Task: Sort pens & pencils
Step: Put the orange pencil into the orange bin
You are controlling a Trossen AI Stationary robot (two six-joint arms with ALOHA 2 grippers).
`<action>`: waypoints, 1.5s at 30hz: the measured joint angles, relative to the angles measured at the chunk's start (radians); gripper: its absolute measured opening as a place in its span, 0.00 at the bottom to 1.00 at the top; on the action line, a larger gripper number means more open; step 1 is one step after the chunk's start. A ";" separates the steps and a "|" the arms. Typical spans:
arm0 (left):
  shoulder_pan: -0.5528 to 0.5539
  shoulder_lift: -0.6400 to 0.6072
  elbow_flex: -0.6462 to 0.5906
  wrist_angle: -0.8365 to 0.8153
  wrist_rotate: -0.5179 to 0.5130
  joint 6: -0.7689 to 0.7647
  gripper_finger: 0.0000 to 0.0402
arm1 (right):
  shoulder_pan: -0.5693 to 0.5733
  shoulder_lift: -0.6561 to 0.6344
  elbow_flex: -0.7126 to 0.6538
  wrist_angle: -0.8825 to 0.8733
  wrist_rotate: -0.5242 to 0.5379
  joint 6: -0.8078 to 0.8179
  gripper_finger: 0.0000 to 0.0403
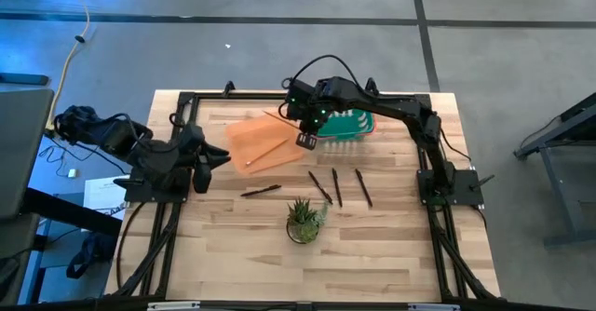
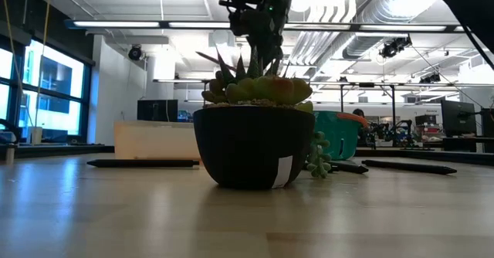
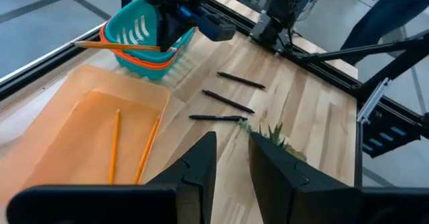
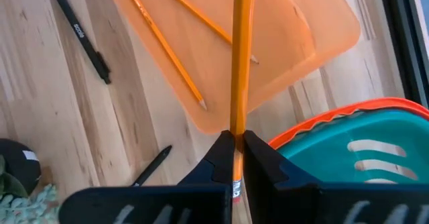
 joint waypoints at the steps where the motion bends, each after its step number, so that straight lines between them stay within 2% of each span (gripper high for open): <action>1: -0.014 0.000 0.000 0.000 -0.010 -0.002 0.19 | 0.000 0.000 0.000 0.001 0.000 0.000 0.00; 20: -0.177 0.002 0.000 0.000 -0.114 -0.071 0.19 | 0.003 0.000 -0.002 0.068 -0.027 0.019 0.00; 45: -0.178 0.004 0.000 0.006 -0.117 -0.080 0.19 | 0.003 0.000 -0.002 0.096 -0.033 0.038 0.00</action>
